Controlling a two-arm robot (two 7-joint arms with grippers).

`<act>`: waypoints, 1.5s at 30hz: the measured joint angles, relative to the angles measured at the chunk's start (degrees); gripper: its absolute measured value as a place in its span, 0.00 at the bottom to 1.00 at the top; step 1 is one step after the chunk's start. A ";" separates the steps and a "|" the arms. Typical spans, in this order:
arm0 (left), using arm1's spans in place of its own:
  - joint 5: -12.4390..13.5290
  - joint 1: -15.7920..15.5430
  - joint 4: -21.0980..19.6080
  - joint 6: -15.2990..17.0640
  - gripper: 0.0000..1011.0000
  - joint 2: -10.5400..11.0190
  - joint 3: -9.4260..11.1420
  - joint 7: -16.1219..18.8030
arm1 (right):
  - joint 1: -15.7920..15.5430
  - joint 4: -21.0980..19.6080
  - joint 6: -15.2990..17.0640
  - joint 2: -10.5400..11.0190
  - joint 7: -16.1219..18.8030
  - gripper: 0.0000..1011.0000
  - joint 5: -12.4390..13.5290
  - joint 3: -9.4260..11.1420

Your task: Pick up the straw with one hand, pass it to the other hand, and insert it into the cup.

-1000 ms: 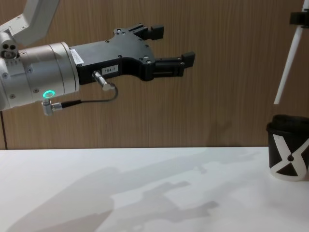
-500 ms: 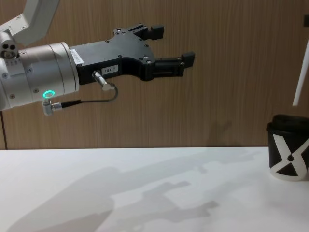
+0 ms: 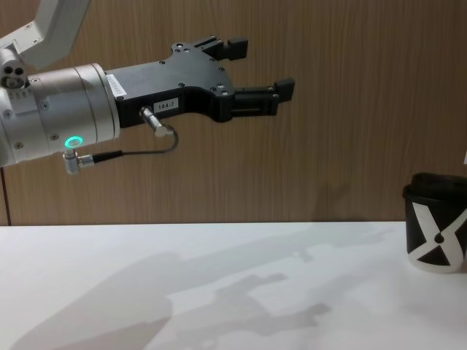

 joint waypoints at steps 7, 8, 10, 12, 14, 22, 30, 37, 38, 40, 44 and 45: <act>0.00 0.00 0.00 0.00 0.99 0.00 0.00 0.00 | -0.14 -0.10 0.22 0.31 0.51 0.00 -0.37 0.26; 0.00 0.00 0.00 0.00 0.99 0.00 0.00 0.00 | -0.14 -0.10 0.25 0.32 0.55 0.00 -0.41 0.28; 0.00 0.00 0.00 0.00 0.99 0.00 0.00 0.00 | -0.14 -0.09 0.32 0.33 0.65 0.00 -0.54 0.36; 0.00 0.00 0.00 0.00 0.99 0.00 0.00 0.00 | -0.13 -0.06 0.36 0.33 0.74 0.00 -0.62 0.41; 0.00 0.00 0.00 0.00 0.99 0.00 0.00 0.00 | -0.11 0.03 0.44 0.30 0.85 0.00 -0.73 0.45; 0.00 0.00 0.00 0.00 0.99 0.00 0.00 0.00 | 0.00 0.35 0.69 -0.03 1.11 0.00 -1.02 0.57; 0.00 0.00 0.00 0.00 0.99 0.00 0.00 0.00 | 0.04 0.65 0.96 -0.46 1.44 0.00 -1.27 0.59; 0.00 0.00 0.00 0.00 0.99 0.00 0.00 0.00 | 0.06 0.90 1.14 -0.86 1.81 0.00 -1.48 0.57; 0.00 0.00 0.00 0.00 0.99 0.00 0.00 0.00 | 0.06 0.96 1.16 -0.94 1.87 0.00 -1.55 0.56; 0.00 0.00 0.00 0.00 0.99 0.00 0.00 0.00 | 0.06 1.02 1.18 -1.03 1.91 0.00 -1.61 0.54; 0.00 0.00 0.00 0.00 0.99 0.00 0.00 0.00 | 0.06 1.20 1.24 -1.28 2.07 0.00 -1.85 0.50; 0.00 0.00 0.00 0.00 0.99 0.00 0.00 0.00 | 0.06 1.22 1.24 -1.30 2.08 0.00 -1.90 0.49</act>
